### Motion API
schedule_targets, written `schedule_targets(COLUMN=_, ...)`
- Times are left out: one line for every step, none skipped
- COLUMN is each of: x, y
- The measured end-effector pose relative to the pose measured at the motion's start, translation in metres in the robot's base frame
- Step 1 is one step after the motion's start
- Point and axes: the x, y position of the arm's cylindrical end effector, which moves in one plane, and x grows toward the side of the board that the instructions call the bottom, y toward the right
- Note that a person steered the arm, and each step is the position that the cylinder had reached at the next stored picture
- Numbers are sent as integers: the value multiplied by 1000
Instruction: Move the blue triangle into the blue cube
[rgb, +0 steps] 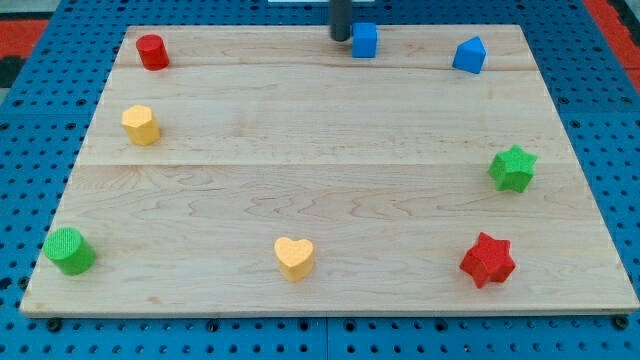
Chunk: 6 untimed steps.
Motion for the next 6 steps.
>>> schedule_targets(x=23, y=51)
schedule_targets(x=10, y=57)
schedule_targets(x=-9, y=122)
schedule_targets(x=0, y=193)
schedule_targets(x=29, y=204)
schedule_targets(x=36, y=170)
